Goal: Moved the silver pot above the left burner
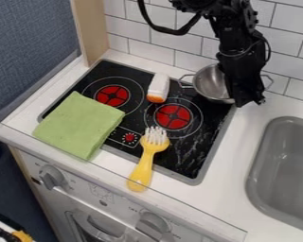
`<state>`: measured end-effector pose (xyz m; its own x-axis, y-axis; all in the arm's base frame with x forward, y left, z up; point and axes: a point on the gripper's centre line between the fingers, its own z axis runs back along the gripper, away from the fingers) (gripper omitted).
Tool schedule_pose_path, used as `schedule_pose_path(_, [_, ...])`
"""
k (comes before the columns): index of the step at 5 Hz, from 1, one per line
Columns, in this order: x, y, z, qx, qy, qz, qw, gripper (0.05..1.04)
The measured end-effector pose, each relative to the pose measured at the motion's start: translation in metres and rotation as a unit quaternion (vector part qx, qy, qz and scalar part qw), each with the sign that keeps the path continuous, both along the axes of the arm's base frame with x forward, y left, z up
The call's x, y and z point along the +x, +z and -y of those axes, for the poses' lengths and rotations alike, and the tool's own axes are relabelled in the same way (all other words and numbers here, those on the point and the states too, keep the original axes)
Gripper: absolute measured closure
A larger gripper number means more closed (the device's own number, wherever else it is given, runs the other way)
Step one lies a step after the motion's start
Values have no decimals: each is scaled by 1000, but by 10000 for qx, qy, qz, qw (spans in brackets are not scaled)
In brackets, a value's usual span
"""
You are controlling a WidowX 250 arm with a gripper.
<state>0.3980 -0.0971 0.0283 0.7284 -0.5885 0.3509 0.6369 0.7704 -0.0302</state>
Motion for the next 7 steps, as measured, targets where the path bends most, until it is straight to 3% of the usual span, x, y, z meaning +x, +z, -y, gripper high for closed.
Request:
schedule_pose_path(1, [-2,-1,-3,119,98,-45,9999,982])
schedule_pose_path(2, [-44,35,-40,265,462,-548,9971,1000])
schedule_pose_path(3, [-59,88,-62,487,1108,-606,9908,1018])
schedule_pose_path(4, [-64,125,-79,587,1333,-686,9870,1020])
schedule_pose_path(5, [-63,129,-89,669,1424,-670,9853,1020])
schedule_pose_path(6, [-50,134,-123,683,1929,-617,9769,1020])
schedule_pose_path(7, [-43,120,-164,797,2409,-781,9641,1020])
